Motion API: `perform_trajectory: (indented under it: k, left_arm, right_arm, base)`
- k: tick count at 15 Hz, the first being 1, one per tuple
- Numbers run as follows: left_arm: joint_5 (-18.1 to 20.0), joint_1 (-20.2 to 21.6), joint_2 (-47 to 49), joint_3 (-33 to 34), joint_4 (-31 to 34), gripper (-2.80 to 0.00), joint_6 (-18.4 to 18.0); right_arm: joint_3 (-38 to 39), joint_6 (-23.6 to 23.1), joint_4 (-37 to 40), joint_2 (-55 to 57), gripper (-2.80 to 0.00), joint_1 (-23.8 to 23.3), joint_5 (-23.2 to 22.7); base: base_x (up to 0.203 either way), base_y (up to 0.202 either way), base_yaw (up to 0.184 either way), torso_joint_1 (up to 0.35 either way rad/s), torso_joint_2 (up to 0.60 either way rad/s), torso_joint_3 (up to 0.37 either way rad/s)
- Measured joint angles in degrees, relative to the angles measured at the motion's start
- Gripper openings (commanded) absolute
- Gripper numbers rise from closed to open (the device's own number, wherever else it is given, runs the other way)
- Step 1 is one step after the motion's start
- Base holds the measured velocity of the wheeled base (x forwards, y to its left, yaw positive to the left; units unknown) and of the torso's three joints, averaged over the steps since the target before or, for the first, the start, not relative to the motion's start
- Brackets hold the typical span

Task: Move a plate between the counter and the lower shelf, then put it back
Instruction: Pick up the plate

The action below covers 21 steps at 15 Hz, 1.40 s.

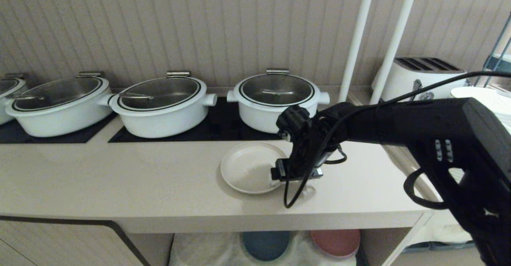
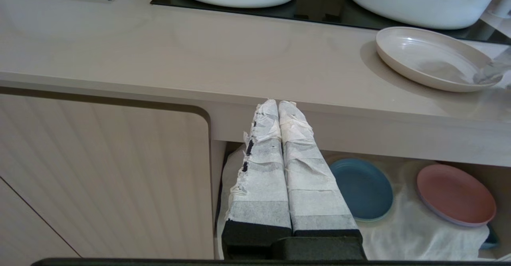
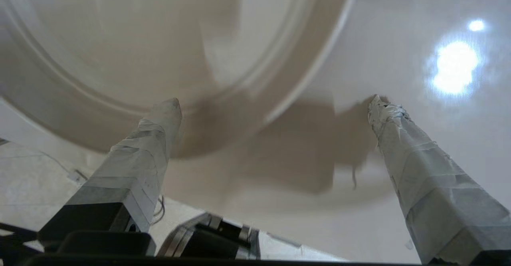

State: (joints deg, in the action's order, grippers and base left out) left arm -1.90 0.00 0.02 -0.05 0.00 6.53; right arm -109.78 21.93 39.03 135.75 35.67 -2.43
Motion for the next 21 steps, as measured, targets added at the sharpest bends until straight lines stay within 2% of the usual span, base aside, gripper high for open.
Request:
perform_trajectory:
  k: [14, 15, 21]
  left_arm:
    - [0.0, 0.0, 0.0, 0.0, 0.0, -2.8, 0.0]
    - [0.01, 0.0, 0.0, 0.0, 0.0, -2.8, 0.0]
    - [0.0, 0.0, 0.0, 0.0, 0.0, -2.8, -0.01]
  right_arm:
    - [-0.01, -0.01, -0.58, 1.62, 0.0, -0.28, -0.13]
    - [-0.01, 0.0, -0.66, 1.65, -2.8, -0.28, -0.13]
    - [0.0, 0.01, -0.75, 1.73, -2.8, -0.37, -0.11]
  base:
    - [0.0, 0.0, 0.0, 0.0, 0.0, 0.0]
    - [0.0, 0.0, 0.0, 0.0, 0.0, 0.0]
    - [0.0, 0.0, 0.0, 0.0, 0.0, 0.0]
